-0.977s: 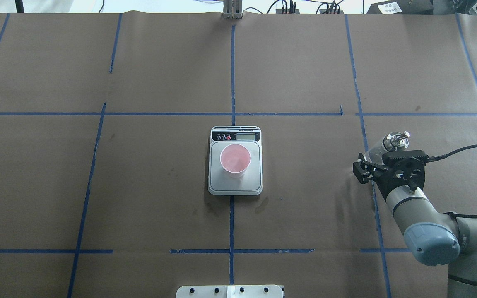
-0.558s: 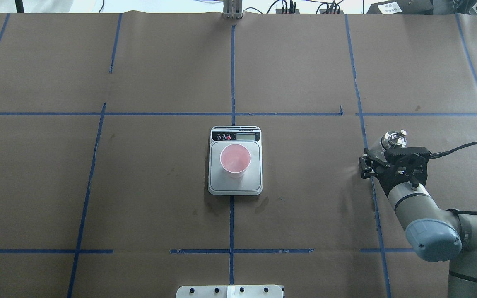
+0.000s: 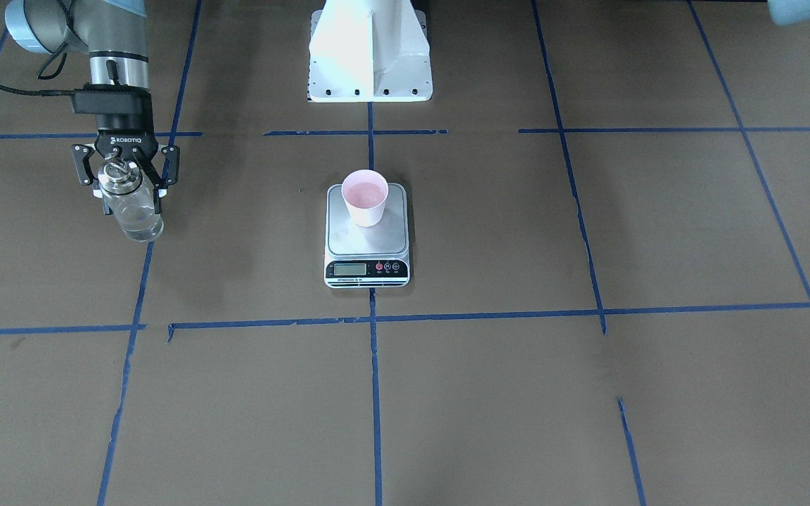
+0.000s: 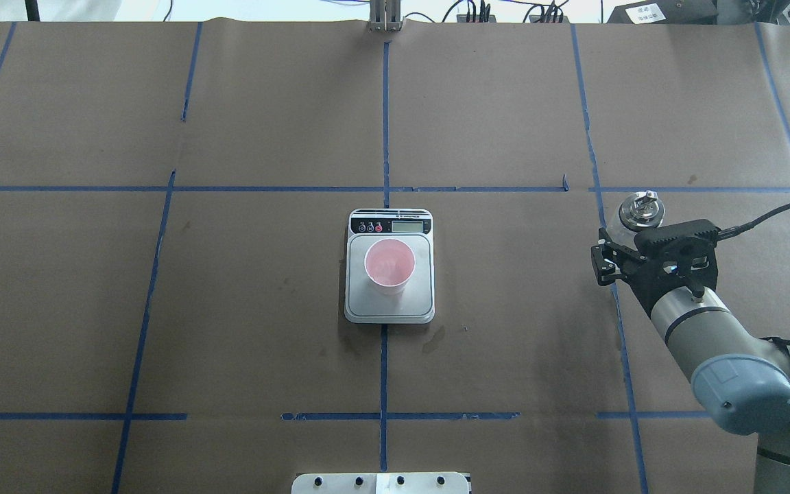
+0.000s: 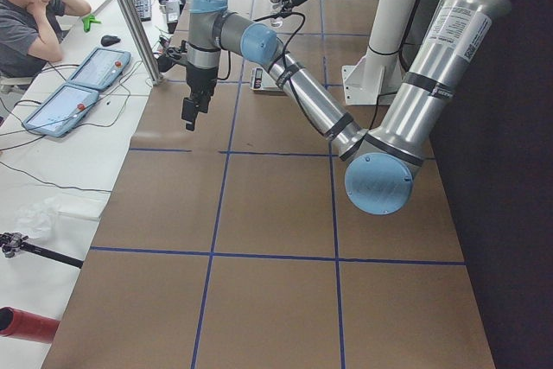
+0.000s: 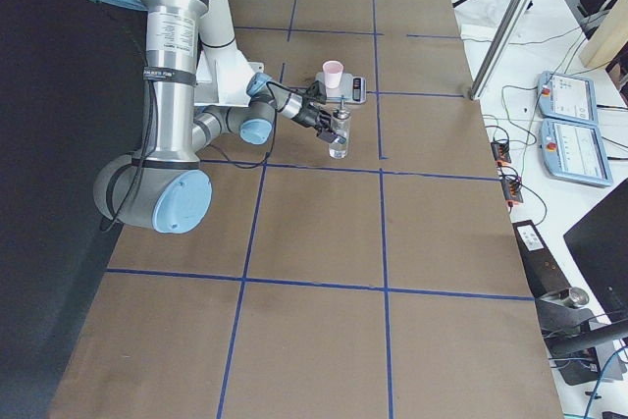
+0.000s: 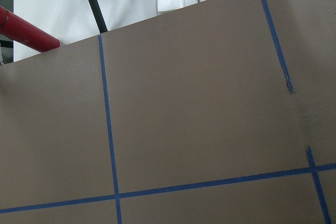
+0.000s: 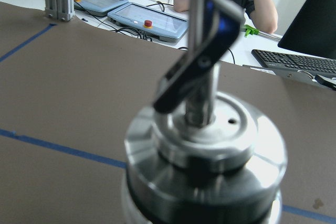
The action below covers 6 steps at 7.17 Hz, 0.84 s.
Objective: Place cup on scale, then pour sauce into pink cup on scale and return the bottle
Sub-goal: 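Carry the dispenser with the right gripper over the pink cup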
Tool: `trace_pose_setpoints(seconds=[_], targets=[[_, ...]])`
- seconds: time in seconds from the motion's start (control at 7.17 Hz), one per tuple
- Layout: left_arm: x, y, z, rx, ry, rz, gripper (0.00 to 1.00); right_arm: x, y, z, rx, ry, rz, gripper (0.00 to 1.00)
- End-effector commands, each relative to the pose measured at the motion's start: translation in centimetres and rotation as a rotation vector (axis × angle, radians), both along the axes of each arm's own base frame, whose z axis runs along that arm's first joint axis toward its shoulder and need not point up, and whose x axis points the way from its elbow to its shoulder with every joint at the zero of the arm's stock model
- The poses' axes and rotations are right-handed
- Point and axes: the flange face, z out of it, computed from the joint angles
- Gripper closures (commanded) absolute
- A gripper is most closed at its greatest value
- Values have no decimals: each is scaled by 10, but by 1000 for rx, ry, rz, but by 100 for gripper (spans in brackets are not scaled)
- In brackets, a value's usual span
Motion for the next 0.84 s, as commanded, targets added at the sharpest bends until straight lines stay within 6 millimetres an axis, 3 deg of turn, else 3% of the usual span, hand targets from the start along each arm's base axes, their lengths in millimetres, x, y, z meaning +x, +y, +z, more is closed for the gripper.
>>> trace_pose_setpoints(seconds=[0.0, 0.14, 0.28, 0.42, 0.56, 0.7], targets=[[-14, 9, 36, 31, -31, 104, 0, 4, -13, -41, 108, 86, -52, 100], [-33, 15, 67, 42, 5, 121, 0, 0, -24, -68, 162, 106, -63, 100], [-63, 26, 117, 88, 67, 158, 0, -8, -26, -85, 210, 174, -101, 100], [-79, 35, 162, 140, 78, 195, 0, -22, -31, -109, 257, 279, -144, 100], [-80, 47, 193, 144, 73, 192, 0, -37, -36, -137, 264, 312, -158, 100], [-80, 53, 215, 137, 75, 191, 0, -52, -41, -152, 244, 380, -173, 100]])
